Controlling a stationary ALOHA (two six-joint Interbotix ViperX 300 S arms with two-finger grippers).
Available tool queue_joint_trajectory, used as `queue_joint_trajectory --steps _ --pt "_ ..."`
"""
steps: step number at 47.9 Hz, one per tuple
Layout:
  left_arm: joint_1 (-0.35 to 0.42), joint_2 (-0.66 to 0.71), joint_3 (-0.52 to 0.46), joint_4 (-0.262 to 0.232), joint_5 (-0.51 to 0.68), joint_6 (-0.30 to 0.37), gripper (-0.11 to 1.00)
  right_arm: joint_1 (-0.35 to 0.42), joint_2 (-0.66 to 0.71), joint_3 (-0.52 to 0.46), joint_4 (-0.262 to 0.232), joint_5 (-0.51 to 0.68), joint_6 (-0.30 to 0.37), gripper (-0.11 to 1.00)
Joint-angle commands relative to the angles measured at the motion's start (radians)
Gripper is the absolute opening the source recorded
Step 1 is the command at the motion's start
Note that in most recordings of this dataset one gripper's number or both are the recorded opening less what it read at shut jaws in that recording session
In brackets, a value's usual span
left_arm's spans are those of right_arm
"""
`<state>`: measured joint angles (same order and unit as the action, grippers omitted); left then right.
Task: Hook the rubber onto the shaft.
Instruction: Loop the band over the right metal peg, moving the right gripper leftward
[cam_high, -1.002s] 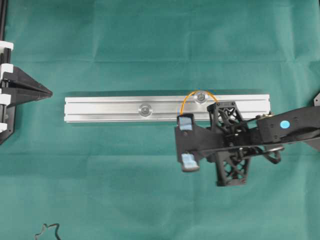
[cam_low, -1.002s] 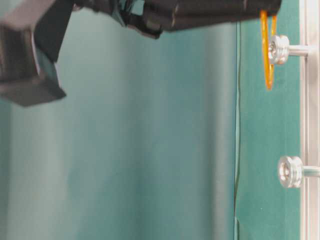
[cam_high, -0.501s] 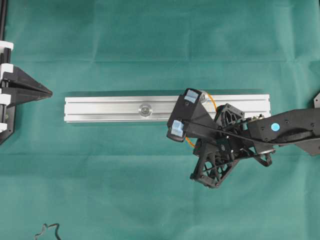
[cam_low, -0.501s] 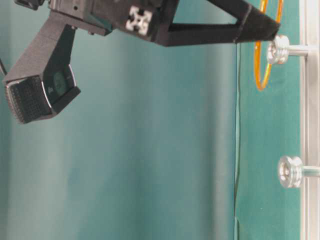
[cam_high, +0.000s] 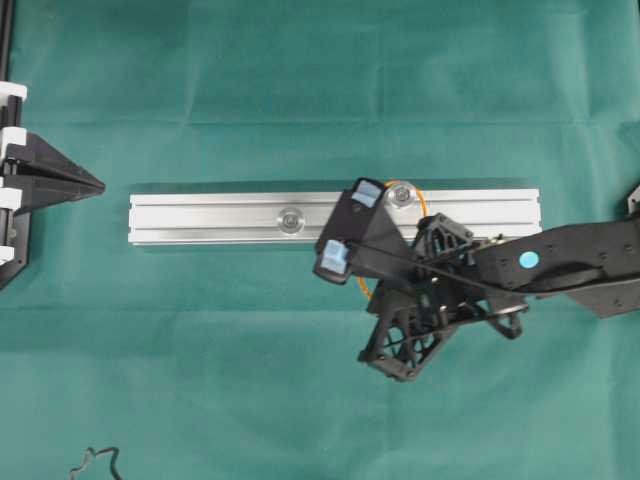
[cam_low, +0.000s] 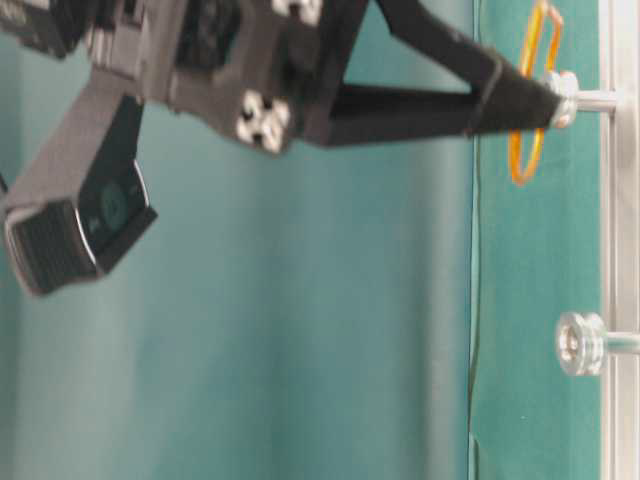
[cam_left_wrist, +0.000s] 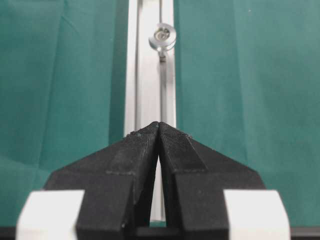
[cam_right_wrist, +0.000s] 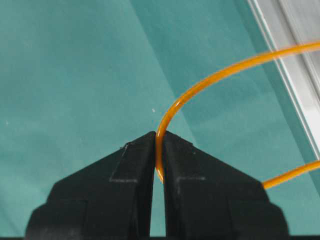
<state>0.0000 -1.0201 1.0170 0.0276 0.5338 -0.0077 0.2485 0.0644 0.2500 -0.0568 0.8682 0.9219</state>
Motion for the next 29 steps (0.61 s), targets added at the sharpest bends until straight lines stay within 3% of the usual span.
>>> queue_joint_trajectory --steps 1,29 --pt "0.003 0.008 -0.029 0.003 -0.011 0.0 0.0 -0.005 0.006 -0.054 0.0 -0.005 0.003 0.09" --pt "0.003 0.008 -0.031 0.003 -0.012 0.0 0.0 -0.097 0.124 -0.199 -0.006 -0.012 0.005 0.09"
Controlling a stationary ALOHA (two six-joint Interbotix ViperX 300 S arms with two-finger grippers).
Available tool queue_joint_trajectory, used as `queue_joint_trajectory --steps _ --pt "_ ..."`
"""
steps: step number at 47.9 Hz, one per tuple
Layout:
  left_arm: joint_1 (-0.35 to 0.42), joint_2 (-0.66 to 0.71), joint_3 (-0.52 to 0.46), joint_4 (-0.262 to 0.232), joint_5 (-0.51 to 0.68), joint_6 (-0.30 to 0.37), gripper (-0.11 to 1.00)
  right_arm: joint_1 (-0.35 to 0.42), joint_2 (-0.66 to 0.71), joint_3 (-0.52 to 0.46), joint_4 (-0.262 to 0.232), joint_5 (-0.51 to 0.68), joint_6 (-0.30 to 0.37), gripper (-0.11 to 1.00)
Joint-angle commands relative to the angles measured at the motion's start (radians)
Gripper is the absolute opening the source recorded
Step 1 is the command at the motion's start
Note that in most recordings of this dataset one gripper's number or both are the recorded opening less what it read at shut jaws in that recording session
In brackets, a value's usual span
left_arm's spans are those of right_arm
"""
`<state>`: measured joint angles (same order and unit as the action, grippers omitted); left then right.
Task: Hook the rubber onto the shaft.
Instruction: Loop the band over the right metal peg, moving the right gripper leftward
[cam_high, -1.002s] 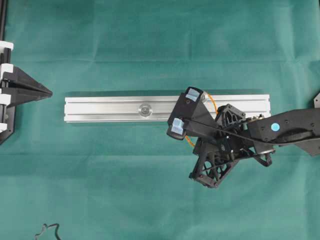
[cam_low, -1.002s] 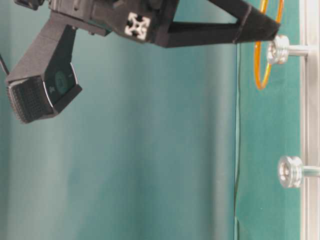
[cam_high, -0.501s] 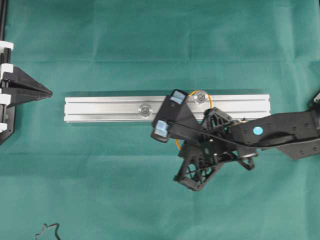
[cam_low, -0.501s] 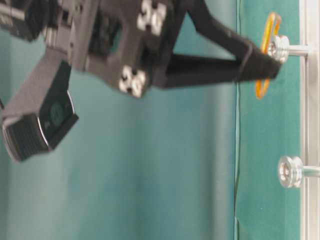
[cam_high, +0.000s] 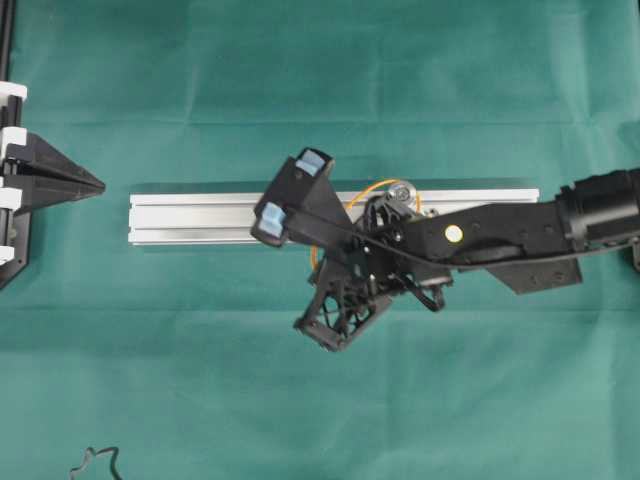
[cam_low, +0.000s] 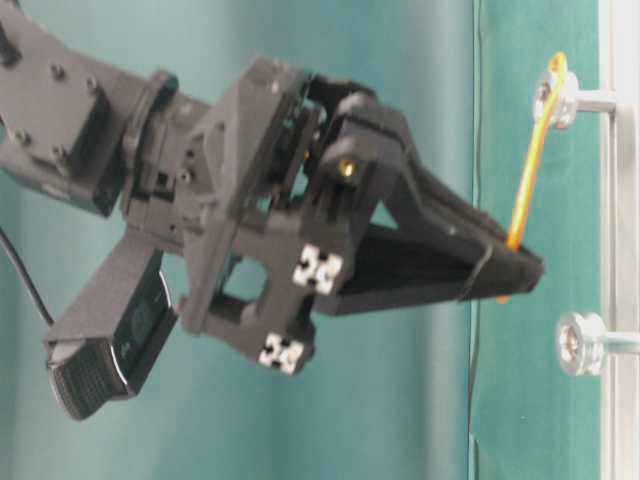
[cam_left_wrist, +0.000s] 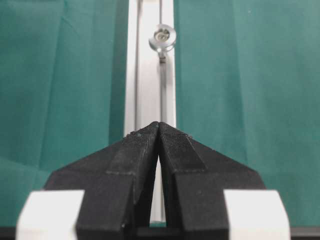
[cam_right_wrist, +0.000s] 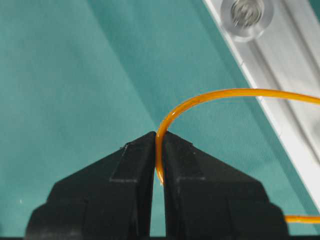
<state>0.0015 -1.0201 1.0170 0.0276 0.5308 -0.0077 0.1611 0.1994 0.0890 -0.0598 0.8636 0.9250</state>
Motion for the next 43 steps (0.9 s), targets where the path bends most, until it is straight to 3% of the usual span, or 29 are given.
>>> queue_joint_trajectory --steps 1,43 --pt "0.002 0.008 -0.031 0.003 -0.009 0.0 0.0 -0.012 -0.008 -0.041 -0.003 -0.008 0.002 0.09" --pt "0.002 0.008 -0.032 0.002 -0.009 0.0 0.0 -0.081 0.069 -0.11 -0.017 -0.054 0.002 0.09"
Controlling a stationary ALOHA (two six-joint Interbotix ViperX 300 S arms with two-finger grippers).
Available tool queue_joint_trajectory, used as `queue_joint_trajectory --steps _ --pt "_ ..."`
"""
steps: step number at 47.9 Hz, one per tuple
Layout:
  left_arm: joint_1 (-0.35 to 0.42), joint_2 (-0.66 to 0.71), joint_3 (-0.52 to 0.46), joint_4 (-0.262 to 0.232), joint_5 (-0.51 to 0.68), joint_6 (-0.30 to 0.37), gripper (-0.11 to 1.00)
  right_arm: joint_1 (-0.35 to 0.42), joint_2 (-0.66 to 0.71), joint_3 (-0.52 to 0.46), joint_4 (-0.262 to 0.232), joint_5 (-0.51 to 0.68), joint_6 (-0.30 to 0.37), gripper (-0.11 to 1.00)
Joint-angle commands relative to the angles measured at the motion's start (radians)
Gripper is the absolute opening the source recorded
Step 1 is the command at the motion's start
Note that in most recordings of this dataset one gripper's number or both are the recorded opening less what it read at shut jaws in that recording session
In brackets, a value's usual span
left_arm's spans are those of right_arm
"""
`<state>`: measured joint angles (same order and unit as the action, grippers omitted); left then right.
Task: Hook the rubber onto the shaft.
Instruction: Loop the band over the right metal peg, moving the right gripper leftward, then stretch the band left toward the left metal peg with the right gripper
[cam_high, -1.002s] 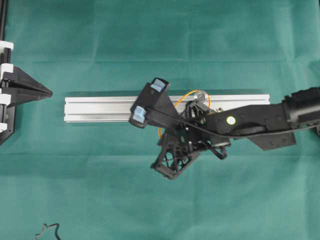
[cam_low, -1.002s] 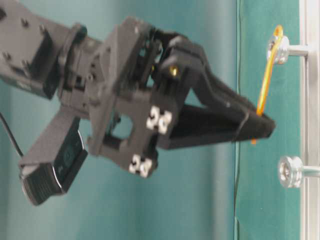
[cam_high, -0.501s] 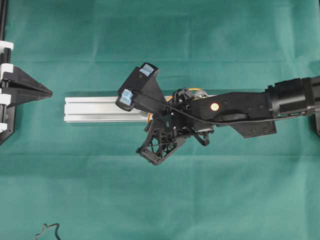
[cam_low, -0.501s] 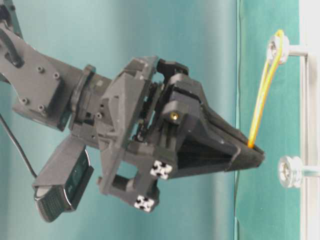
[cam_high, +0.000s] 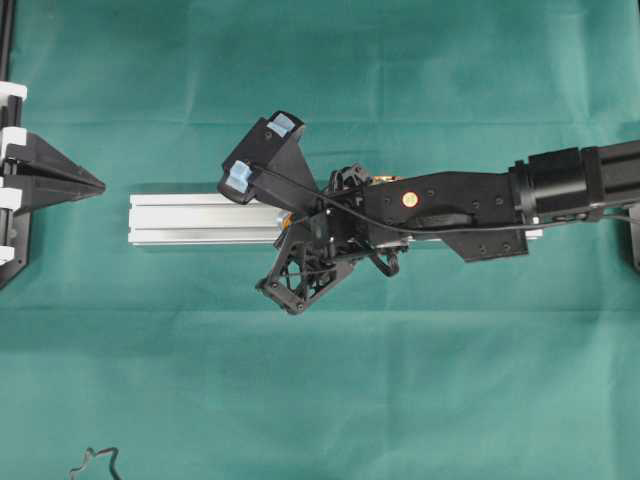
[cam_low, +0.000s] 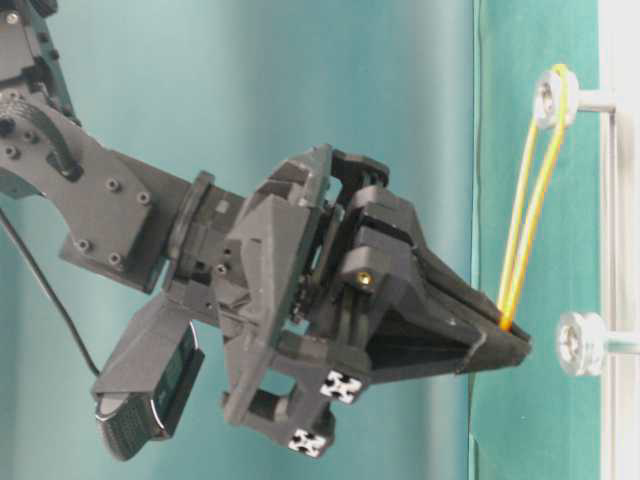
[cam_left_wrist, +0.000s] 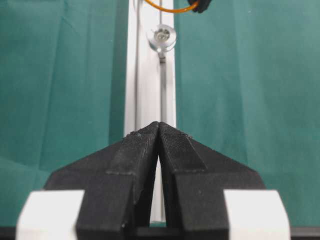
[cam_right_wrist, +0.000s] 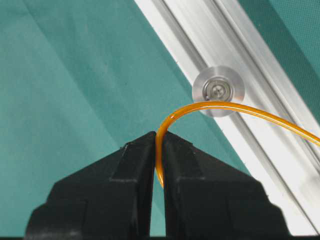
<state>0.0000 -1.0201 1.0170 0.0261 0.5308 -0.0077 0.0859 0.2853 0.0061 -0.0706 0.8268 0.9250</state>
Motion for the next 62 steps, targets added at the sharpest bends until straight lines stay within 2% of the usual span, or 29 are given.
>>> queue_joint_trajectory --steps 1,34,51,62 --pt "0.003 0.008 -0.032 0.003 -0.009 0.0 0.0 -0.009 -0.017 -0.028 -0.006 -0.02 0.002 0.09" --pt "0.003 0.008 -0.032 0.003 -0.003 -0.002 0.0 -0.02 -0.009 -0.028 -0.005 -0.025 0.012 0.09" --pt "0.003 0.009 -0.031 0.006 0.0 0.003 0.0 -0.017 -0.009 -0.032 -0.005 -0.029 0.147 0.09" --pt "0.003 0.003 -0.032 0.005 0.002 0.006 0.0 -0.017 -0.009 -0.032 -0.008 -0.021 0.296 0.09"
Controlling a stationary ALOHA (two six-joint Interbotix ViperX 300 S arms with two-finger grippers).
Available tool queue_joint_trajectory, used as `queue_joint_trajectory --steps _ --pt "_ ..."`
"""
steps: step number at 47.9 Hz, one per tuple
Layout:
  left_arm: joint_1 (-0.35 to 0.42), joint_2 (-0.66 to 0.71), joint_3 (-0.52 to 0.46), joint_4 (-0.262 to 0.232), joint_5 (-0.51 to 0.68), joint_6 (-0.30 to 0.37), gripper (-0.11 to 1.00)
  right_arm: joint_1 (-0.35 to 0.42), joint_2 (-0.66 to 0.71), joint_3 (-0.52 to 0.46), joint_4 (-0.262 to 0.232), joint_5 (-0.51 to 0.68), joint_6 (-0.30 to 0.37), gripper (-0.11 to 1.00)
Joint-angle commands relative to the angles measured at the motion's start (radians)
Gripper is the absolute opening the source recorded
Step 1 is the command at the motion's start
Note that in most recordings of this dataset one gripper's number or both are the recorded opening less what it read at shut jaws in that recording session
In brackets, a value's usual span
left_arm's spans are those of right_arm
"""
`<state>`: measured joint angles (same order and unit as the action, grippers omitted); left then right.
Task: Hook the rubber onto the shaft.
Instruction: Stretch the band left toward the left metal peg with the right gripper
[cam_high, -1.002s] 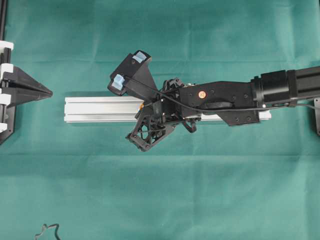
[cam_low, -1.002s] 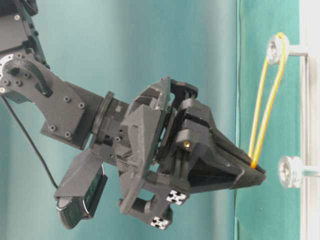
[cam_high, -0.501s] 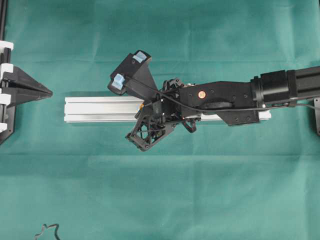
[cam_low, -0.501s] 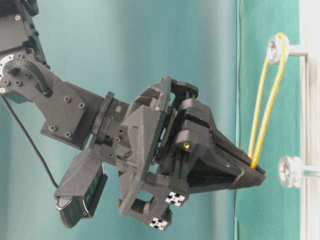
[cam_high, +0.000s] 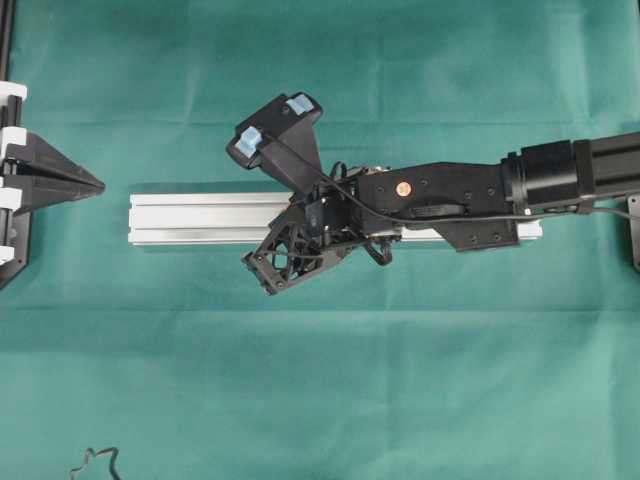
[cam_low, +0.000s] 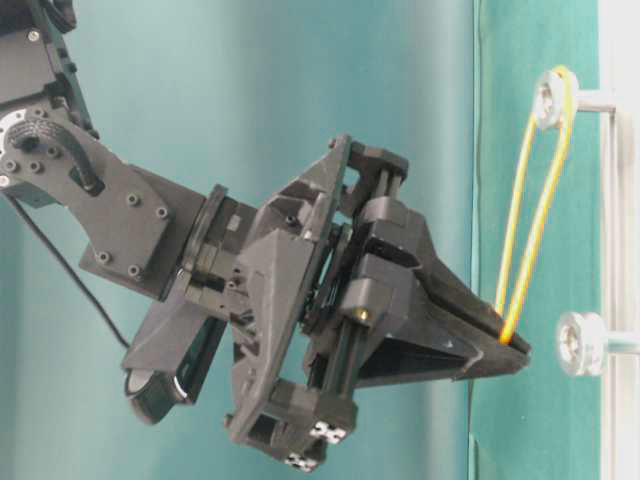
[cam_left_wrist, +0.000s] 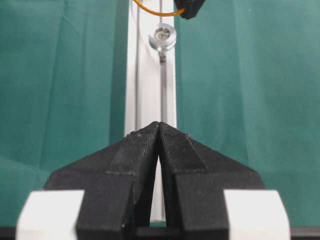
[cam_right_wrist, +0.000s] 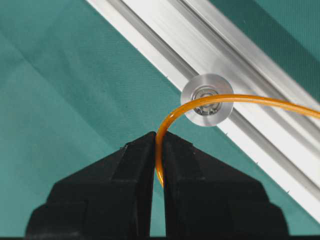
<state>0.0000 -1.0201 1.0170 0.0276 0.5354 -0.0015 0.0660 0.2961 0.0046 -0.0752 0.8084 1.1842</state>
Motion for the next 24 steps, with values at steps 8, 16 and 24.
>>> queue_joint_trajectory --steps 8,16,24 --pt "0.003 0.0 -0.032 0.005 0.017 0.002 0.0 0.005 -0.02 -0.031 -0.011 -0.002 0.124 0.09" --pt "0.003 0.002 -0.032 0.005 0.021 0.0 0.0 0.005 -0.02 -0.032 -0.012 -0.002 0.147 0.09" --pt "0.003 0.0 -0.032 0.005 0.021 0.0 0.0 0.003 -0.009 -0.046 -0.018 -0.002 0.169 0.09"
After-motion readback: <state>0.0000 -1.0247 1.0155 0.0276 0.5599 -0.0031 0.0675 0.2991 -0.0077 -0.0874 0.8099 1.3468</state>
